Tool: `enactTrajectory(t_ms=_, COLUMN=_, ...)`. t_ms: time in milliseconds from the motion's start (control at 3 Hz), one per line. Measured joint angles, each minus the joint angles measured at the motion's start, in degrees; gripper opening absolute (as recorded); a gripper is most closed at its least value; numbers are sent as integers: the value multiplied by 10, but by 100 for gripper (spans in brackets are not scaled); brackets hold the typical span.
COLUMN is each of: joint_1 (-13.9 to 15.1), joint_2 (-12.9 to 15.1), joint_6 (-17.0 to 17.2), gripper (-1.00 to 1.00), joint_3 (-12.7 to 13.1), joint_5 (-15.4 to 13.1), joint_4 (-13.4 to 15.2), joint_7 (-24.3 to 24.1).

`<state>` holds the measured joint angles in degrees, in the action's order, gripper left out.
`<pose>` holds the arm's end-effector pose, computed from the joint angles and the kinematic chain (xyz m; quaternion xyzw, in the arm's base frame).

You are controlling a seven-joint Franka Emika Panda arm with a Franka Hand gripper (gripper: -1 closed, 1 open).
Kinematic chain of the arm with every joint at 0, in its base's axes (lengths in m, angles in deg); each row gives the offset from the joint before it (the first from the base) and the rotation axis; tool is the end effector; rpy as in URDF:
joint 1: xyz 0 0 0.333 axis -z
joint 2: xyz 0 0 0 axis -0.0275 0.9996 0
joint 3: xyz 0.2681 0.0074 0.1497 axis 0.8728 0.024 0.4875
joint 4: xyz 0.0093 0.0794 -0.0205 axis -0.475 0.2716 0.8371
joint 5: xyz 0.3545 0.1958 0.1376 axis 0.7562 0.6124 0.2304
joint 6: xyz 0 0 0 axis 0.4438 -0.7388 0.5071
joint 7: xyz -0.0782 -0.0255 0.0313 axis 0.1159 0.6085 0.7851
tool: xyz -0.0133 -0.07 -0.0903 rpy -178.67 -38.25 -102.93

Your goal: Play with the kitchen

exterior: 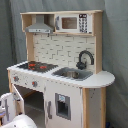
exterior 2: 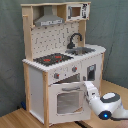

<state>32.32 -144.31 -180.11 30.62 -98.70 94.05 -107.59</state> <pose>0.2794 0.4368 0.2056 0.6844 0.1535 0.5184 0.4891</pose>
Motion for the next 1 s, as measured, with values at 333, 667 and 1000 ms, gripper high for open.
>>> enactTrajectory(t_ms=333, joint_1=28, joint_2=0, joint_6=-56, gripper=100, joint_3=0, joint_5=2, joint_4=14, joint_7=15)
enactTrajectory(t_ms=667, joint_1=59, joint_2=0, joint_6=-106, gripper=100, joint_3=-1, joint_5=2, joint_4=16, joint_7=36)
enactTrajectory(t_ms=1000, joint_1=85, joint_2=0, joint_6=-147, gripper=100, joint_3=-5, joint_5=2, joint_4=16, joint_7=67)
